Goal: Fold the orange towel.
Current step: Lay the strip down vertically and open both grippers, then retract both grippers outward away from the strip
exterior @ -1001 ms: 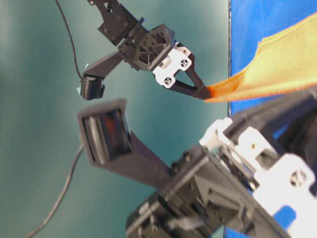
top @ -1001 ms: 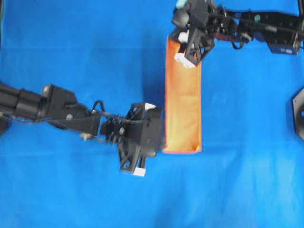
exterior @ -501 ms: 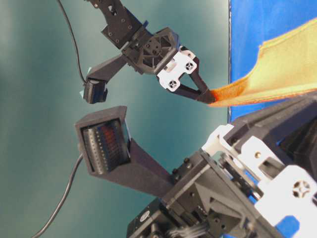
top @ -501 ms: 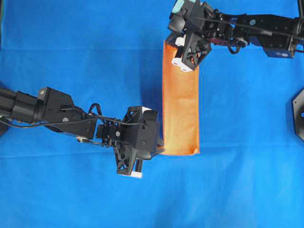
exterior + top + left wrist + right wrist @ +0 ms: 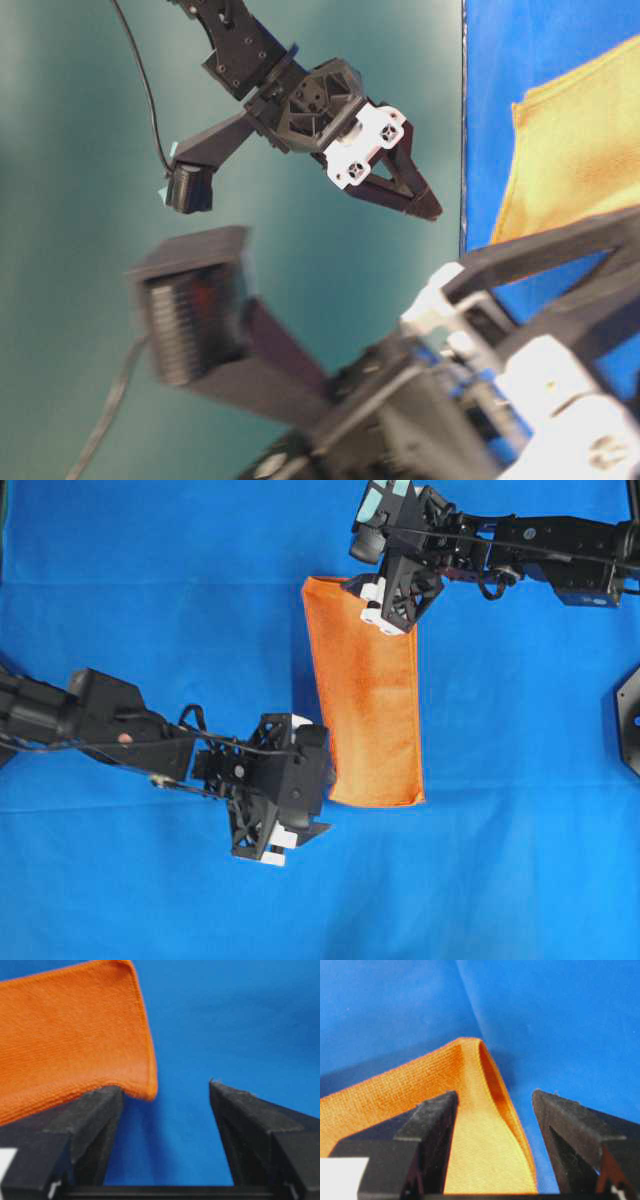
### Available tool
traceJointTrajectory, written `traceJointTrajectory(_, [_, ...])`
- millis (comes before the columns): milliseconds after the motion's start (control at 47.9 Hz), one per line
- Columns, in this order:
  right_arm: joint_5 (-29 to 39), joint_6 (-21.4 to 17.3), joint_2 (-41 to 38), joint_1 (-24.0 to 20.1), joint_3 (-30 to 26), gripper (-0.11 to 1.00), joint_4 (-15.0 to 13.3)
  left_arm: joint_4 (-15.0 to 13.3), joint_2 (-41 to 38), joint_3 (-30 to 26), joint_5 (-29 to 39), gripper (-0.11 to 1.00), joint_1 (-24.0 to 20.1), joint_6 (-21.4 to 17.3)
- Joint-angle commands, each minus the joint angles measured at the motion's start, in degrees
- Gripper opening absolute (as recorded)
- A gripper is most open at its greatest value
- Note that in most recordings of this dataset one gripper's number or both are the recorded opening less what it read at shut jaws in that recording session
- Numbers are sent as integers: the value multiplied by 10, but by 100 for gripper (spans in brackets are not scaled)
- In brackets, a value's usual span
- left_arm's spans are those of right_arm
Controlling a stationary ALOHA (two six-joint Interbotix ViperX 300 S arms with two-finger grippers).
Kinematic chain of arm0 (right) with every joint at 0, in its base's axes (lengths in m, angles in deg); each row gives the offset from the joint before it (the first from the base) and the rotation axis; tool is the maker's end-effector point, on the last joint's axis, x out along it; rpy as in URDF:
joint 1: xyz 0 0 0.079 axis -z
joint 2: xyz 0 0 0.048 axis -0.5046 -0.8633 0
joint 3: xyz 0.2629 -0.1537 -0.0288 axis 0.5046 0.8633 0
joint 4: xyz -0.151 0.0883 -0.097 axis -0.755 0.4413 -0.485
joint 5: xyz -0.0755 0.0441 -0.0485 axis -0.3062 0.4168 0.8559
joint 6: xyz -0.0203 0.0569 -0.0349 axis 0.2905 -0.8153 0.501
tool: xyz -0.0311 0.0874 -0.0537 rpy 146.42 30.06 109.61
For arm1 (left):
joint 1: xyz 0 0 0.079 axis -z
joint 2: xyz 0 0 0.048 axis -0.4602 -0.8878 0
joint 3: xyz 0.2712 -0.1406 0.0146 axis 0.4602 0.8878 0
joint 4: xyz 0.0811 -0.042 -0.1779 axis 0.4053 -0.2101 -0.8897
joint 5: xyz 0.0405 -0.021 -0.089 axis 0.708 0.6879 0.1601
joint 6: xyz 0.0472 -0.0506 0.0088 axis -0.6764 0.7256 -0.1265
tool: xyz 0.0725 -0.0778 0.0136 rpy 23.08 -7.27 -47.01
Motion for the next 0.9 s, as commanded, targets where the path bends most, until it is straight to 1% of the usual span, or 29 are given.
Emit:
traceJointTrajectory(0, [4, -1, 20, 1, -4, 64, -2, -1, 49, -1, 35, 62, 1, 1])
traceJointTrajectory(83, [12, -1, 37, 1, 4, 64, -2, -1, 80, 9, 78, 62, 1, 1])
traceJointTrajectory(188, [17, -2, 79, 1, 28, 64, -2, -1, 120, 28, 119, 62, 1, 1])
traceJointTrajectory(334, [12, -8, 150, -3, 75, 64, -2, -1, 166, 64, 124, 62, 1, 1])
traceJointTrajectory(459, [-7, -10, 219, -8, 127, 64, 15, -1, 207, 102, 115, 62, -10, 2])
traceJointTrajectory(542, [-36, -11, 274, -18, 172, 64, 36, -1, 234, 129, 86, 62, -24, 2])
traceJointTrajectory(605, [-52, -14, 313, -30, 200, 64, 45, -1, 256, 153, 47, 62, -35, 2])
traceJointTrajectory(751, [-85, -27, 394, -70, 255, 64, 56, -1, 316, 219, -73, 62, -67, 2])
traceJointTrajectory(876, [-112, -40, 439, -98, 301, 64, 62, -1, 368, 272, -154, 61, -85, 2])
